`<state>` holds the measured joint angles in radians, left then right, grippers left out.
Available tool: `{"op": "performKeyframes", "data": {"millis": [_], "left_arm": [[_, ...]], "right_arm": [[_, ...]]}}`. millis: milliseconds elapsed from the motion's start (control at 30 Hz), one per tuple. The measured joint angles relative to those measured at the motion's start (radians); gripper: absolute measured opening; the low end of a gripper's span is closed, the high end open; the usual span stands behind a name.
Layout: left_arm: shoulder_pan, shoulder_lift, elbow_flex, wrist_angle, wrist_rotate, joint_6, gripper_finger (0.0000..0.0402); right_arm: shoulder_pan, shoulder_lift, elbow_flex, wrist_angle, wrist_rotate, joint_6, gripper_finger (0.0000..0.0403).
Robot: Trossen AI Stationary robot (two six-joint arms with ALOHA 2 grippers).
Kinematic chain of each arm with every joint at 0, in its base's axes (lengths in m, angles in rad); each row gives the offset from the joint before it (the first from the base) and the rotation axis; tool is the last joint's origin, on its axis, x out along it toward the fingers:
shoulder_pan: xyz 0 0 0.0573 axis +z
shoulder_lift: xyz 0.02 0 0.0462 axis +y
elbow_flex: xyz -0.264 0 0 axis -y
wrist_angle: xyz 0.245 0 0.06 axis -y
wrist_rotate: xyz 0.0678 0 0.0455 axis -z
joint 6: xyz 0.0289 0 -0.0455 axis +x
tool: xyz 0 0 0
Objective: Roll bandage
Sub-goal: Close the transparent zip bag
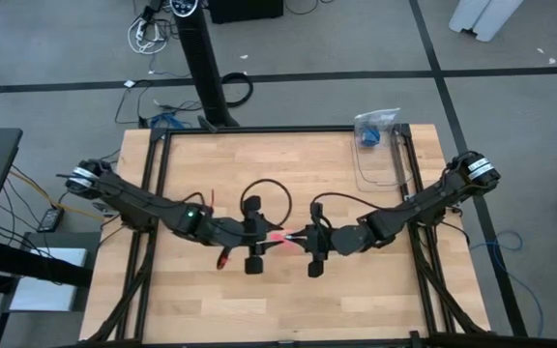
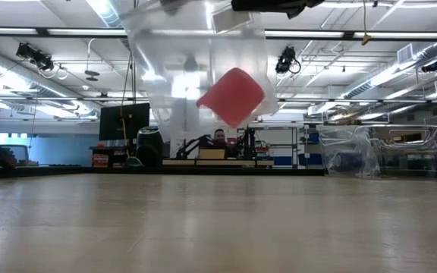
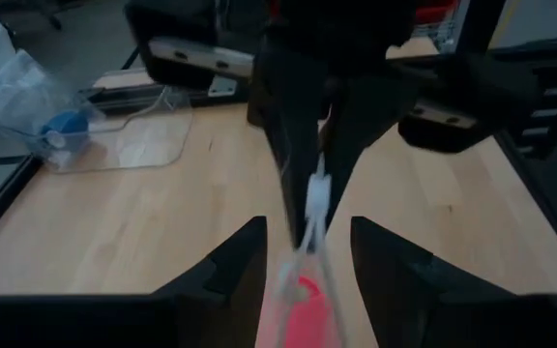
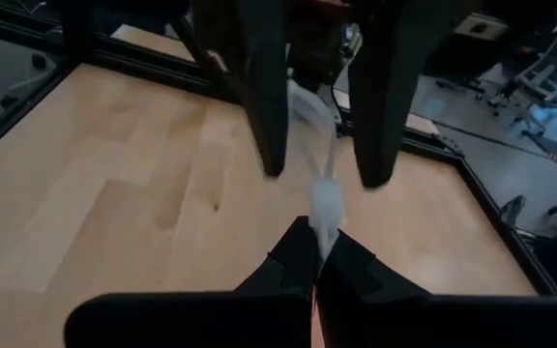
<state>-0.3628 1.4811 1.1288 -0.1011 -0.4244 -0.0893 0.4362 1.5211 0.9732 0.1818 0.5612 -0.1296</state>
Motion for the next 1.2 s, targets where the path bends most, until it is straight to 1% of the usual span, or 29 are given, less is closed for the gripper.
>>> {"op": "performKeyframes", "data": {"millis": [167,533,600,733,967,1033,1100,1200], "left_arm": [[0.011,0.046,0.043,0.000,0.015,-0.005,0.0158],[0.014,0.064,0.046,0.030,0.018,-0.018,0.0156],[0.016,0.064,0.046,0.030,0.018,-0.024,0.0150],[0.016,0.064,0.046,0.031,0.016,-0.020,0.0121],[0.016,0.064,0.046,0.039,0.010,0.003,0.0046],[0.016,0.064,0.046,0.035,0.010,0.005,0.0030],[0.016,0.064,0.046,0.027,0.010,0.005,0.0022],[0.016,0.064,0.047,0.008,0.010,0.007,0.0021]], "right_arm": [[-0.002,0.000,0.001,-0.018,-0.006,-0.003,0.0000],[-0.002,0.000,0.001,-0.012,-0.005,-0.003,0.0000],[-0.002,0.000,0.001,-0.012,-0.005,-0.003,0.0000],[-0.002,0.000,0.001,-0.007,-0.002,0.000,0.0000],[-0.002,0.000,0.001,0.002,0.000,-0.003,0.0000],[-0.002,0.000,0.001,0.001,0.000,-0.003,0.0000],[-0.001,0.000,0.001,0.000,0.000,-0.003,0.0000],[-0.001,0.001,0.001,-0.001,-0.001,-0.003,0.0000]]}}
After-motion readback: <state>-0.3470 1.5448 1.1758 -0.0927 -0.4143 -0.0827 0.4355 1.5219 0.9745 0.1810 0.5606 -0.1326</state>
